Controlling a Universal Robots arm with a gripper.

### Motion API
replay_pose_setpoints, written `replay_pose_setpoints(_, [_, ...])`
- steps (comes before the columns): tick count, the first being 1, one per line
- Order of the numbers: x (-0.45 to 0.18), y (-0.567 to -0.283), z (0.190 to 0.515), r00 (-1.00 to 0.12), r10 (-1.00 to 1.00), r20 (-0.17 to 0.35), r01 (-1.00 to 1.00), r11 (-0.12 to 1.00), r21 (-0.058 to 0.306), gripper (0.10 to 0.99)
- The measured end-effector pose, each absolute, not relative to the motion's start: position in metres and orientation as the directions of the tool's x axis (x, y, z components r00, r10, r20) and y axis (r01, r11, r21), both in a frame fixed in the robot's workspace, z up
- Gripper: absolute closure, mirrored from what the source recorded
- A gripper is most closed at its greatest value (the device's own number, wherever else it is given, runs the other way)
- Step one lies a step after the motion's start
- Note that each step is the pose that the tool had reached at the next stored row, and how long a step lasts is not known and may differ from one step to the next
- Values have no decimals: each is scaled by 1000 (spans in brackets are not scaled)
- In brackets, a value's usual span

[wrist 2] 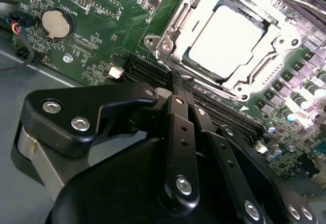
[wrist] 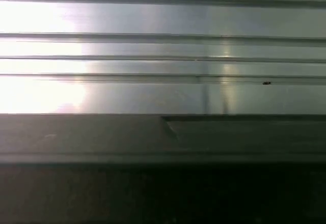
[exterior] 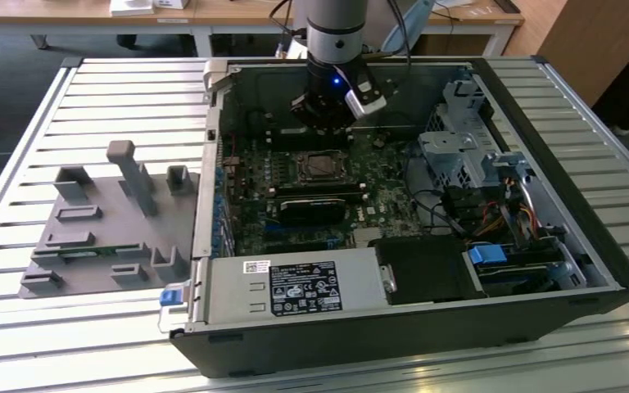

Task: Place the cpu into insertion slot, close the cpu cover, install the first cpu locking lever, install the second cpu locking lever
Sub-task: 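Install the first cpu locking lever, then install the second cpu locking lever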

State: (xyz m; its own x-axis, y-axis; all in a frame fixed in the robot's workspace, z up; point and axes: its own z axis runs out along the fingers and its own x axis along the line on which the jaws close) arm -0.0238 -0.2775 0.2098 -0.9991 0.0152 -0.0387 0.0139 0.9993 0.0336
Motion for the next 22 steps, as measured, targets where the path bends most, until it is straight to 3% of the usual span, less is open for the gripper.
replay_pose_setpoints(22, [-24, -284, 210, -999, 15, -39, 14, 999, 33, 980])
